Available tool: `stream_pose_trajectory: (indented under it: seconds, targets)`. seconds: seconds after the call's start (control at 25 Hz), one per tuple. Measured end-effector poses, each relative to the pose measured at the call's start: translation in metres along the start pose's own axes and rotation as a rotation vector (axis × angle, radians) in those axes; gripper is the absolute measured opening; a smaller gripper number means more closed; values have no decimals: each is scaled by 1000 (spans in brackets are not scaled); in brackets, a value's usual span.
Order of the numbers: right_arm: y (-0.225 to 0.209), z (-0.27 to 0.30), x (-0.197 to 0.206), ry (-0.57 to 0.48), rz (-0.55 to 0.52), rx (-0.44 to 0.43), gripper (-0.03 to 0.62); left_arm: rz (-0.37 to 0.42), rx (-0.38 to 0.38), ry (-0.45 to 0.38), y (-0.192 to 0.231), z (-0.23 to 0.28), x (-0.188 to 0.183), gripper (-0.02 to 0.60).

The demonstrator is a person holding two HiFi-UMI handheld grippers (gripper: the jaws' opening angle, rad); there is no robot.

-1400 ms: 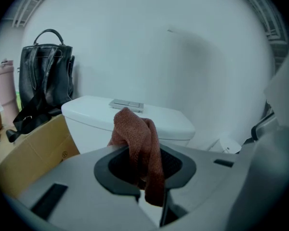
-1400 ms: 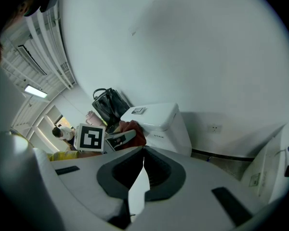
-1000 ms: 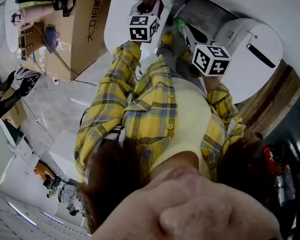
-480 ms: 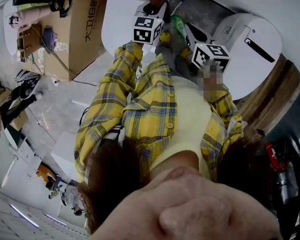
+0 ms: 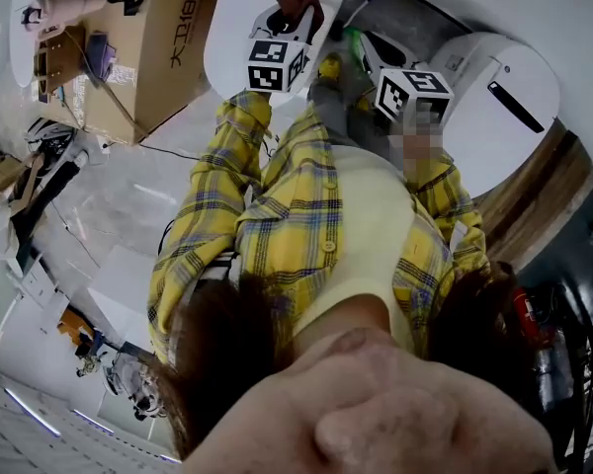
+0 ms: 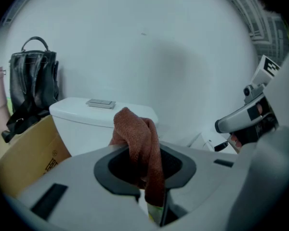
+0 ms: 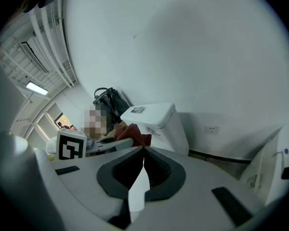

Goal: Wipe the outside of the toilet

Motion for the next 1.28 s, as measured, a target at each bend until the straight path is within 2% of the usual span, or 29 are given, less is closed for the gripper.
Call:
stream_pose_trajectory:
  seconds: [0.36, 0.56, 0.68, 1.0, 1.28]
  targets:
    - [19, 45, -14, 76, -109, -28, 26, -109, -132, 0, 73, -22, 19, 98]
    - [23, 68, -23, 106, -150, -29, 26, -243, -197, 2, 115, -27, 27, 98]
    - [26, 83, -27, 126, -166, -29, 26, -287, -233, 15, 138, -24, 34, 98]
    - [43, 110, -29, 178, -218, -53, 26, -311, -324, 91, 196, 4, 46, 98]
    - [38, 121, -26, 203, -193, -50, 26, -355, -305, 129, 221, 38, 46, 98]
Point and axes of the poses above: the fingertips, and each gripper's own axes: z forward along the fingers, y to its left, x out of its underside, the point moved 1 cm from there along -z, backward along the fingers, and after that the axes turned 15 degrees about y, right-handed, at the moved point
